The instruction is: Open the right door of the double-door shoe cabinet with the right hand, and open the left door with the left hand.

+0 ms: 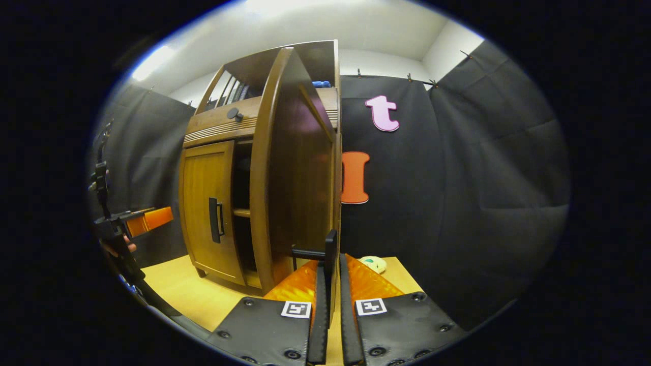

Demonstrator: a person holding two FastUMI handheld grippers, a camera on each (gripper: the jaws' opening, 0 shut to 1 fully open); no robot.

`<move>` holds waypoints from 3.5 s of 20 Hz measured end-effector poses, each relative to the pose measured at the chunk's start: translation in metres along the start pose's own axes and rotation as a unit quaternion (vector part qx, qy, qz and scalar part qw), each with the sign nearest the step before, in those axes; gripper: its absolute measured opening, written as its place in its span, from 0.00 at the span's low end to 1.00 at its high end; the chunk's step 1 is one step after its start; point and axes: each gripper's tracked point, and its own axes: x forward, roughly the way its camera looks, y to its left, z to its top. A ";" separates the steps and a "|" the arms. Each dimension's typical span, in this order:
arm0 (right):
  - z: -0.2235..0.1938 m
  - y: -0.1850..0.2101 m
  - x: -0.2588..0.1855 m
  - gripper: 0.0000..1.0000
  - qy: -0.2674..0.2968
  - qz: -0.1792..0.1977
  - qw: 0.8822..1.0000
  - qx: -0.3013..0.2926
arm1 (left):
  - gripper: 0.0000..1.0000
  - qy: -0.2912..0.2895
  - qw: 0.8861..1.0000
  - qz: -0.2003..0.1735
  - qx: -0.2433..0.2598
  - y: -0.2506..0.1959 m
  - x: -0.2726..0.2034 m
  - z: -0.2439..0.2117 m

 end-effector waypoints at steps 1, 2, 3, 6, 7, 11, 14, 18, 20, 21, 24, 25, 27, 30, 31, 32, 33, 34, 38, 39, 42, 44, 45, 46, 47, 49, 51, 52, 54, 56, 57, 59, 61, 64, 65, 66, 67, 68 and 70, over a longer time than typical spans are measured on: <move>0.000 -0.007 -0.001 0.30 0.000 0.002 1.000 0.002 | 0.92 0.003 1.000 -0.006 -0.002 -0.002 0.008 -0.004; 0.000 -0.013 -0.001 0.19 -0.001 0.005 1.000 0.002 | 0.92 0.002 1.000 -0.011 -0.004 -0.003 0.022 -0.008; 0.000 -0.019 -0.003 0.19 -0.002 0.004 1.000 0.002 | 0.92 0.004 1.000 -0.010 -0.003 -0.001 0.038 -0.014; -0.001 -0.027 -0.003 0.31 -0.002 0.007 1.000 0.008 | 0.92 0.004 1.000 0.006 0.018 0.011 0.074 -0.033; -0.003 -0.030 -0.005 0.19 0.001 0.006 1.000 0.007 | 0.91 0.008 1.000 0.007 0.020 0.014 0.085 -0.037; -0.006 -0.052 -0.033 0.19 0.002 -0.035 0.999 0.002 | 0.92 0.022 1.000 -0.003 0.019 0.012 0.114 -0.056; -0.011 -0.058 -0.061 0.19 0.005 -0.074 0.997 0.015 | 0.92 0.028 0.999 -0.010 0.026 0.008 0.122 -0.068; -0.012 -0.051 -0.105 0.20 0.012 -0.109 0.994 0.012 | 0.92 0.043 0.999 -0.015 0.026 0.007 0.143 -0.083; -0.012 -0.041 -0.117 0.22 0.009 -0.117 0.993 0.018 | 0.90 0.045 0.998 -0.037 0.015 0.003 0.151 -0.086; -0.013 -0.037 -0.121 0.25 0.011 -0.124 0.992 0.021 | 0.71 0.039 0.998 -0.040 0.016 0.000 0.149 -0.081; -0.011 -0.012 -0.127 0.21 0.007 -0.124 0.992 0.029 | 0.32 0.048 0.996 -0.057 0.048 -0.002 0.144 -0.083; -0.009 -0.005 -0.124 0.27 0.004 -0.122 0.992 0.030 | 0.30 0.052 0.996 -0.060 0.037 -0.003 0.142 -0.080; -0.001 0.012 -0.120 0.45 -0.006 -0.120 0.992 0.030 | 0.27 0.064 0.995 -0.067 0.029 -0.001 0.135 -0.078; 0.008 0.036 -0.110 0.73 -0.018 -0.115 0.993 0.029 | 0.27 0.068 0.996 -0.060 0.026 0.010 0.109 -0.064; 0.007 0.043 -0.107 0.82 -0.017 -0.113 0.993 0.030 | 0.27 0.069 0.996 -0.055 0.023 0.016 0.094 -0.058; 0.006 0.051 -0.105 0.91 -0.015 -0.111 0.993 0.032 | 0.27 0.068 0.996 -0.051 0.023 0.023 0.079 -0.055; 0.006 0.061 -0.101 1.00 -0.012 -0.107 0.994 0.036 | 0.27 0.068 0.996 -0.048 0.024 0.031 0.064 -0.054; 0.004 0.070 -0.100 0.92 -0.010 -0.103 0.994 0.040 | 0.26 0.068 0.996 -0.048 0.022 0.040 0.050 -0.050; 0.003 0.101 -0.095 0.99 -0.014 -0.103 0.994 0.045 | 0.22 0.062 0.997 -0.031 0.019 0.089 0.002 -0.033; 0.004 0.107 -0.093 0.99 -0.016 -0.106 0.993 0.044 | 0.22 0.058 0.998 -0.031 0.024 0.100 -0.007 -0.029; 0.008 0.126 -0.093 0.99 -0.022 -0.111 0.993 0.039 | 0.19 0.056 0.997 -0.046 0.022 0.124 -0.022 -0.024; 0.011 0.138 -0.093 0.99 -0.025 -0.111 0.993 0.037 | 0.17 0.054 0.997 -0.051 0.020 0.140 -0.027 -0.021; 0.012 0.143 -0.094 0.94 -0.026 -0.114 0.993 0.035 | 0.17 0.052 0.997 -0.049 0.019 0.149 -0.029 -0.020; 0.012 0.146 -0.096 0.96 -0.028 -0.119 0.992 0.032 | 0.18 0.048 0.998 -0.045 0.018 0.159 -0.031 -0.017; 0.013 0.149 -0.098 0.99 -0.031 -0.125 0.991 0.029 | 0.17 0.045 0.998 -0.040 0.016 0.168 -0.038 -0.016; 0.014 0.159 -0.097 0.99 -0.034 -0.129 0.991 0.026 | 0.12 0.042 0.998 -0.038 0.015 0.186 -0.046 -0.014; 0.012 0.169 -0.097 0.98 -0.034 -0.130 0.990 0.029 | 0.11 0.043 0.998 -0.040 0.011 0.203 -0.053 -0.013; 0.012 0.173 -0.096 0.99 -0.034 -0.130 0.990 0.030 | 0.11 0.043 0.998 -0.041 0.006 0.212 -0.054 -0.011; 0.012 0.181 -0.096 0.99 -0.035 -0.130 0.990 0.033 | 0.07 0.041 0.998 -0.040 -0.003 0.231 -0.056 -0.006; 0.013 0.186 -0.095 0.99 -0.037 -0.133 0.990 0.035 | 0.06 0.037 0.998 -0.053 -0.016 0.237 -0.059 -0.002; 0.013 0.185 -0.095 0.99 -0.039 -0.136 0.989 0.036 | 0.08 0.038 0.997 -0.064 -0.021 0.235 -0.059 -0.002; 0.013 0.187 -0.094 0.99 -0.039 -0.142 0.988 0.040 | 0.06 0.037 0.996 -0.084 -0.017 0.236 -0.060 0.000; 0.012 0.188 -0.095 0.99 -0.035 -0.148 0.988 0.041 | 0.06 0.035 0.994 -0.104 -0.017 0.238 -0.060 0.001; 0.011 0.188 -0.099 0.99 -0.026 -0.159 0.986 0.034 | 0.07 0.036 0.992 -0.122 -0.017 0.248 -0.060 0.002; 0.013 0.189 -0.098 1.00 -0.025 -0.159 0.986 0.032 | 0.08 0.037 0.992 -0.123 -0.014 0.251 -0.061 0.002; 0.014 0.190 -0.097 0.99 -0.025 -0.156 0.987 0.031 | 0.08 0.036 0.992 -0.124 -0.009 0.253 -0.064 0.004; 0.014 0.190 -0.098 0.98 -0.026 -0.153 0.987 0.029 | 0.08 0.032 0.992 -0.123 -0.005 0.254 -0.069 0.008; 0.014 0.188 -0.098 0.98 -0.026 -0.151 0.988 0.027 | 0.08 0.027 0.992 -0.119 0.000 0.254 -0.074 0.012; 0.012 0.185 -0.095 0.98 -0.028 -0.142 0.989 0.030 | 0.08 0.021 0.993 -0.112 0.021 0.254 -0.087 0.018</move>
